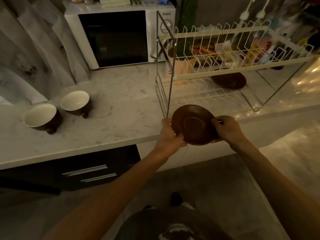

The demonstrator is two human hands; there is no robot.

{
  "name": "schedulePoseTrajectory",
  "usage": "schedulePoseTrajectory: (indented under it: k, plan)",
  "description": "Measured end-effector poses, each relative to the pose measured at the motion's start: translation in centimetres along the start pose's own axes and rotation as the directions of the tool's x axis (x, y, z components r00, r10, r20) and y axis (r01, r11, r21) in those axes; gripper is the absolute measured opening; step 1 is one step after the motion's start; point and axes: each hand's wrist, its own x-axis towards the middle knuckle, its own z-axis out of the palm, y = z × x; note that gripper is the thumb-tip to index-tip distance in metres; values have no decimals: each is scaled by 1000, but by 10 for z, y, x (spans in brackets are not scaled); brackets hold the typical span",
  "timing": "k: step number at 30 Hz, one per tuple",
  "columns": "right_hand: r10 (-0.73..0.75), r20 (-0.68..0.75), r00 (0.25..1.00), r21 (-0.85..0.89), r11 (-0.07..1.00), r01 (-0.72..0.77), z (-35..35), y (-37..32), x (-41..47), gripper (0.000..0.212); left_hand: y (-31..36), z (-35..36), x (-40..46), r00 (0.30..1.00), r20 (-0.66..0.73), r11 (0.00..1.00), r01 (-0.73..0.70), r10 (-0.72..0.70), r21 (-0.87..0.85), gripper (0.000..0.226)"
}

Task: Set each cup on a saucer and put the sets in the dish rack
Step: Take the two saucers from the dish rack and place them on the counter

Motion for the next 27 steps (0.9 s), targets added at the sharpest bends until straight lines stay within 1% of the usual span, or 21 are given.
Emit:
schedulePoseTrajectory:
  k: [4, 10, 14, 17, 20, 27]
  plan:
    - [-27, 47, 999, 8, 1000, 27, 22, -5, -18, 29, -9, -25, -19, 999, -29, 999, 38, -39, -24, 53]
    - [-44, 119, 992, 24, 999, 42, 50, -11, -41, 19, -16, -51, -48, 998, -68, 1000, 3, -3, 8, 56]
    - [-82, 163, 983, 54, 996, 74, 68, -20, -47, 20, -19, -75, -60, 991, -113, 998, 69, -68, 5, 58]
    - [-105, 216, 971, 97, 992, 86, 84, -31, -49, 20, -20, -95, -66, 981, -165, 995, 103, -101, 4, 60]
    - [-129, 251, 959, 126, 987, 100, 105, -45, -48, 14, -20, -116, -68, 964, -233, 992, 124, -126, -20, 59]
    - [-137, 263, 955, 144, 984, 101, 163, -76, -37, 15, -20, -165, -60, 904, -385, 983, 172, -185, -69, 60]
